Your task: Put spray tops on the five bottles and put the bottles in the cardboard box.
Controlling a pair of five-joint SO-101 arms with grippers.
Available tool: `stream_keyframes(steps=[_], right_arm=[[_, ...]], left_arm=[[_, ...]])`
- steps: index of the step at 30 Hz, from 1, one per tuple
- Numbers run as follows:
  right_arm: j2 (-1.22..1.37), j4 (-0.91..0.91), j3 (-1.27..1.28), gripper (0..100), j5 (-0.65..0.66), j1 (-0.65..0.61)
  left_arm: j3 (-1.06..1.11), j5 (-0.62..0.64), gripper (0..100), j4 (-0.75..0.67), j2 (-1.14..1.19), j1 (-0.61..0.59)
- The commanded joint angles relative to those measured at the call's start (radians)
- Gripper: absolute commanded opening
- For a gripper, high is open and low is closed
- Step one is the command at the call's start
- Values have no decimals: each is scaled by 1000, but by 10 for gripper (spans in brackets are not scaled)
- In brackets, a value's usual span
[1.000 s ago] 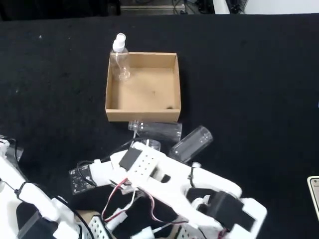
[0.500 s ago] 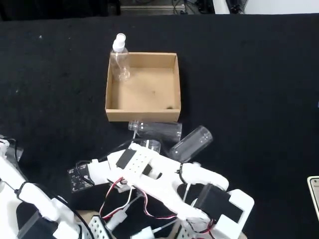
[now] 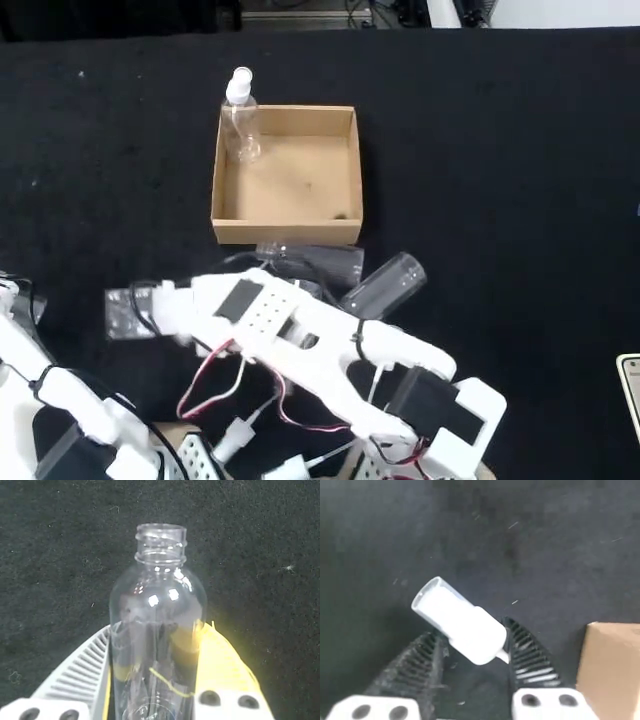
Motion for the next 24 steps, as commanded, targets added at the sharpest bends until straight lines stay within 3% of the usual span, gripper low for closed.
stream_keyframes(steps=[1, 15, 20, 24], right_arm=[[-79, 49, -108, 114, -63, 48], [-638, 207, -130, 107, -381, 193], [-785, 218, -128, 23, -414, 249], [-888, 232, -134, 11, -448, 295]], left_arm=[[-7, 8, 39, -20, -48, -7], [-5, 8, 39, -20, -48, -7], [-2, 8, 39, -20, -48, -2], [-2, 8, 39, -6, -48, 4]])
